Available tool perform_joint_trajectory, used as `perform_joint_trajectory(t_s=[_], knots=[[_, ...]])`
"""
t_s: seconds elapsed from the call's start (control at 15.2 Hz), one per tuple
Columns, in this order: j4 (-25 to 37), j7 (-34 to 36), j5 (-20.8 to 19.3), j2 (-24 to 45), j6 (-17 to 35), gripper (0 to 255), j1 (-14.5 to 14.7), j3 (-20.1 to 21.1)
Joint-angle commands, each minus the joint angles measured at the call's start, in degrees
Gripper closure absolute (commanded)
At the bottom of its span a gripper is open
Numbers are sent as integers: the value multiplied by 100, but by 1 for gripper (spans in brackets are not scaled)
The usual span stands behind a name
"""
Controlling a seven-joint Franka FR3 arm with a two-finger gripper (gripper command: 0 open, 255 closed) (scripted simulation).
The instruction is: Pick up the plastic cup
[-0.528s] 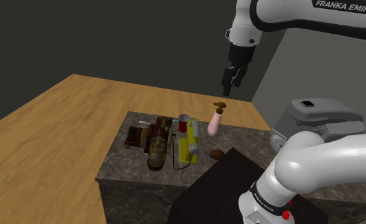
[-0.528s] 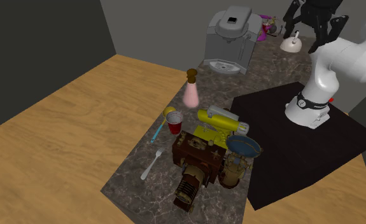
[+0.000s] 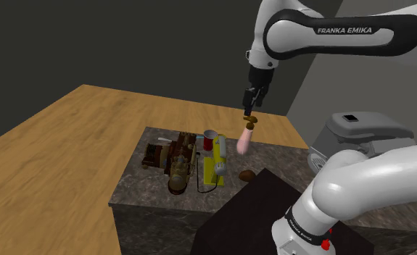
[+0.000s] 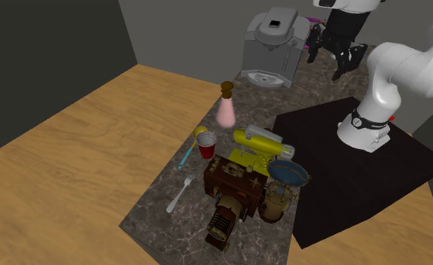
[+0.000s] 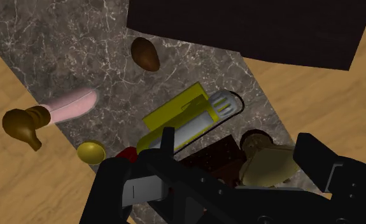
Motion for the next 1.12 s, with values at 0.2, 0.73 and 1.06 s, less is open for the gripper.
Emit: perform_joint_trajectory(t_s=[0.2, 0.73, 1.06], knots=[[-190, -244, -176, 782, 1025, 0, -78, -213], [-24, -648, -376, 2334, 2490, 0, -212, -529], [353, -912, -400, 3425, 3254, 0, -285, -675]])
